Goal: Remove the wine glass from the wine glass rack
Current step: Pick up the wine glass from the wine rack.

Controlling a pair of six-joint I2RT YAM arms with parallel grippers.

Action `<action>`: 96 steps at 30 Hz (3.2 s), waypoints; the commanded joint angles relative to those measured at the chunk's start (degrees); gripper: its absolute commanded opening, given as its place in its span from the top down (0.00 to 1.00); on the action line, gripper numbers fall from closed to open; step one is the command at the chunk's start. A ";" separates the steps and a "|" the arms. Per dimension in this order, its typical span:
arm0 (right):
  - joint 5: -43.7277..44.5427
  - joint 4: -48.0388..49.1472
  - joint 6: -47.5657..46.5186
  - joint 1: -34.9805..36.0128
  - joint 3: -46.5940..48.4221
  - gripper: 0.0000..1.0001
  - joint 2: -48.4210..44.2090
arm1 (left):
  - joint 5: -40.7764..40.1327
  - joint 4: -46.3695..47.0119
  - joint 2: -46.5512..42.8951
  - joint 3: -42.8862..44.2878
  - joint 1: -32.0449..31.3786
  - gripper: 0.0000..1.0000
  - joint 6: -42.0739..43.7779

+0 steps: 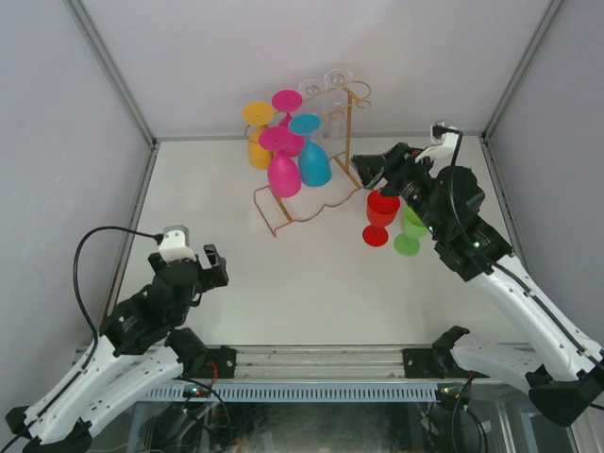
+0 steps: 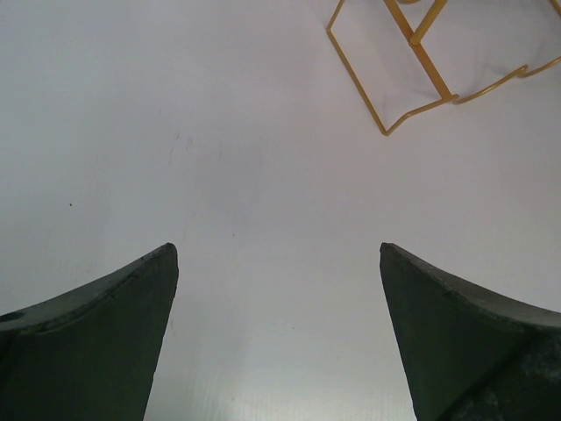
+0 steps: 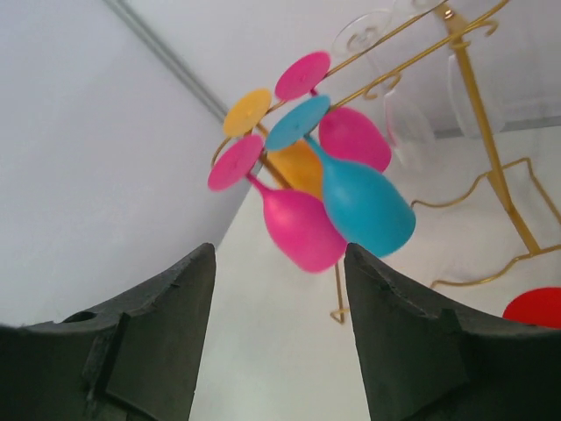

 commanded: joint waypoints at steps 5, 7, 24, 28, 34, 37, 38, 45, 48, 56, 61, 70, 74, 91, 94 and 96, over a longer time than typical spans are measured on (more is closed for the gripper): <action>11.83 16.76 7.98 3.70 3.26 0.39 10.54 | -5.19 -0.51 -2.59 2.00 0.31 0.00 -2.57; 12.00 17.39 10.21 3.51 3.88 0.39 13.16 | -6.13 -0.44 -2.84 1.97 0.31 0.00 -2.43; 0.21 7.23 22.88 -2.17 22.09 0.43 31.06 | -4.44 -0.20 -2.69 1.98 0.30 0.00 -2.22; -0.45 5.90 24.82 -2.60 23.44 0.46 33.55 | -3.98 0.08 -2.90 1.85 0.31 0.00 -2.12; -3.29 7.09 29.12 -3.89 23.50 0.53 36.10 | -3.74 0.18 -3.19 1.75 0.31 0.00 -1.93; -1.50 7.07 28.74 -3.87 23.22 0.53 35.96 | -3.64 0.18 -3.18 1.71 0.31 0.00 -1.94; -0.87 7.16 28.78 -3.92 23.01 0.52 35.83 | -3.64 0.18 -3.22 1.64 0.31 0.00 -1.94; -1.51 7.28 28.95 -4.79 23.12 0.52 35.97 | -3.55 0.20 -2.95 1.66 0.31 0.00 -1.85; -1.73 6.54 29.02 -4.84 23.68 0.52 36.61 | -3.55 0.14 -2.93 1.80 0.31 0.00 -1.84; -2.40 6.75 29.28 -5.04 24.79 0.58 37.65 | -3.43 0.34 -3.68 1.54 0.31 0.00 -1.86; -2.92 6.23 29.10 -5.28 26.13 0.62 38.34 | -3.51 0.26 -3.81 1.71 0.31 0.00 -1.85; -5.22 4.51 29.81 -5.64 28.52 0.67 40.57 | -3.55 0.26 -4.12 1.62 0.31 0.00 -1.94; -4.51 4.69 29.96 -5.73 28.31 0.68 40.50 | -3.33 0.31 -4.08 1.61 0.31 0.00 -1.94; -1.93 2.20 26.07 -5.37 29.56 0.75 39.78 | -3.00 0.26 -3.68 1.52 0.31 0.00 -1.95; -1.97 2.26 25.87 -5.28 29.70 0.78 39.83 | -3.01 0.26 -3.68 1.53 0.31 0.00 -1.94; -2.39 2.44 26.11 -5.28 29.74 0.78 39.77 | -3.01 0.26 -3.68 1.54 0.31 0.00 -1.89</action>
